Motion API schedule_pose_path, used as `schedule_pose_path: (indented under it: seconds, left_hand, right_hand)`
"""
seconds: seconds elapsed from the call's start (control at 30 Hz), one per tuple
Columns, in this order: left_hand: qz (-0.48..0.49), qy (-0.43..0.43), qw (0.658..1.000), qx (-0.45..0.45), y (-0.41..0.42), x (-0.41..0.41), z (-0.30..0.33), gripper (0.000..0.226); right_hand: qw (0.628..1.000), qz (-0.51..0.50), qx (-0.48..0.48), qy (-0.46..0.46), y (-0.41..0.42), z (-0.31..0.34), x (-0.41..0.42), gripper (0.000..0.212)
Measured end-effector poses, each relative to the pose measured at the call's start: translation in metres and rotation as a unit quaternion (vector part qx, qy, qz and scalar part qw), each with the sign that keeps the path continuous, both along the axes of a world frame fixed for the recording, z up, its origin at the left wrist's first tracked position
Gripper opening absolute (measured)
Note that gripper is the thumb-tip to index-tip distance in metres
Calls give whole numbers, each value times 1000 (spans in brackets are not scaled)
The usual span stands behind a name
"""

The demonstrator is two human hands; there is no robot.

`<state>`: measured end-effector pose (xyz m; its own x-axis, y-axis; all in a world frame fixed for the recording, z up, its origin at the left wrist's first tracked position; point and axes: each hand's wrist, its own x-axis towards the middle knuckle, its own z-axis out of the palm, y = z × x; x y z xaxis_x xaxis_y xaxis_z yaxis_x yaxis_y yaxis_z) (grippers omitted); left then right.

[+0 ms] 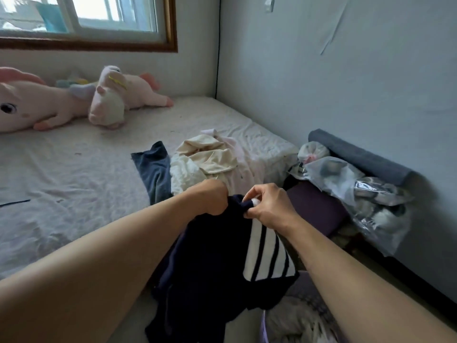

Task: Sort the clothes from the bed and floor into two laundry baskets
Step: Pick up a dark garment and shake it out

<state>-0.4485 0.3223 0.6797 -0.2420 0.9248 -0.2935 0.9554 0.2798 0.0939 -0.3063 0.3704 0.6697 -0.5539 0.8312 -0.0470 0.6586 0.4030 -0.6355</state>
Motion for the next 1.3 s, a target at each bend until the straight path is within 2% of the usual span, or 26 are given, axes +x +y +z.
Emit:
schedule_pose_path:
  seconds: [0.27, 0.47, 0.67, 0.83, 1.0, 1.1, 1.3]
  left_hand:
    - [-84, 33, 994, 66, 68, 121, 76, 30]
    - [-114, 2, 984, 140, 109, 198, 112, 30]
    - [-115, -56, 975, 179, 129, 255, 116, 23]
    - [-102, -152, 968, 170, 140, 290, 82, 30]
    - [-75, -233, 959, 141, 140, 315, 21, 21]
    - [-66, -244, 961, 114, 140, 331, -22, 15]
    - [-50, -252, 965, 46, 137, 350, -98, 21]
  right_hand:
    - [993, -96, 72, 13, 48, 71, 122, 21]
    - [979, -160, 120, 37, 72, 115, 203, 20]
    - [968, -206, 143, 29, 88, 125, 260, 20]
    - [965, -230, 116, 37, 103, 93, 291, 23]
    - [963, -255, 85, -23, 109, 39, 311, 18]
    - [962, -261, 50, -58, 108, 1, 325, 18]
    - [961, -258, -37, -94, 105, -72, 348, 19]
